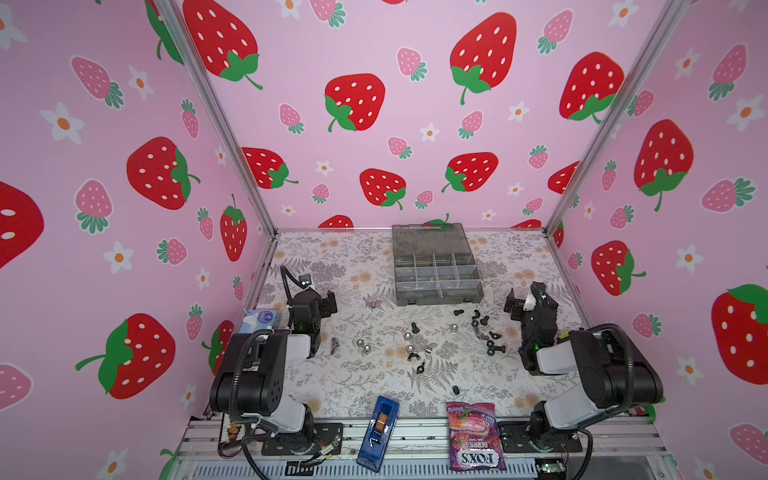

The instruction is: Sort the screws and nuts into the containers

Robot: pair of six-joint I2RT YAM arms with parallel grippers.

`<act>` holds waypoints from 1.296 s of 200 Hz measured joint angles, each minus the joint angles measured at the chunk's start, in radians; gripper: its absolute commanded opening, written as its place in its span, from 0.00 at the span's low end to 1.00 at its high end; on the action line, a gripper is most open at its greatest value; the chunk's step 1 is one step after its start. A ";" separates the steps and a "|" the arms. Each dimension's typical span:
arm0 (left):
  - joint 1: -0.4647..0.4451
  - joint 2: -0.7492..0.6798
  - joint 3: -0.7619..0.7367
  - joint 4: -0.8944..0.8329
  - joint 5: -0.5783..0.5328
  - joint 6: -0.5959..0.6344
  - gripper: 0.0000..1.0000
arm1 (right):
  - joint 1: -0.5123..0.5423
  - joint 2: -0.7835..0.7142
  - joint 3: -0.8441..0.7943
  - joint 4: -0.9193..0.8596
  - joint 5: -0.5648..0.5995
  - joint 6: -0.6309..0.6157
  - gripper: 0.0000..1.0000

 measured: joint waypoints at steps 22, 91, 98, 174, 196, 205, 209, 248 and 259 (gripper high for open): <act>0.000 0.000 0.000 0.000 0.000 0.000 0.99 | 0.000 -0.021 0.018 -0.048 0.013 0.001 1.00; -0.003 -0.218 0.079 -0.284 -0.039 -0.043 0.99 | 0.004 -0.289 0.142 -0.399 0.092 0.055 1.00; -0.003 -0.245 0.101 -0.325 -0.043 -0.061 0.99 | 0.007 -0.313 0.166 -0.452 0.100 0.072 1.00; -0.171 -0.296 0.251 -0.744 0.024 -0.306 0.99 | 0.063 -0.410 0.335 -0.949 0.142 0.297 1.00; -0.281 -0.239 0.330 -0.852 0.003 -0.377 0.99 | 0.066 -0.410 0.383 -1.037 0.130 0.345 1.00; -0.317 -0.214 0.357 -0.882 -0.006 -0.396 0.99 | 0.067 -0.409 0.402 -1.067 0.126 0.364 1.00; -0.334 -0.202 0.370 -0.896 -0.010 -0.403 0.99 | 0.068 -0.408 0.410 -1.077 0.123 0.369 1.00; -0.406 -0.020 0.547 -1.013 0.001 -0.349 0.99 | 0.072 -0.406 0.454 -1.149 0.101 0.413 1.00; -0.415 0.042 0.609 -1.044 0.001 -0.308 0.99 | 0.072 -0.406 0.454 -1.159 0.095 0.420 1.00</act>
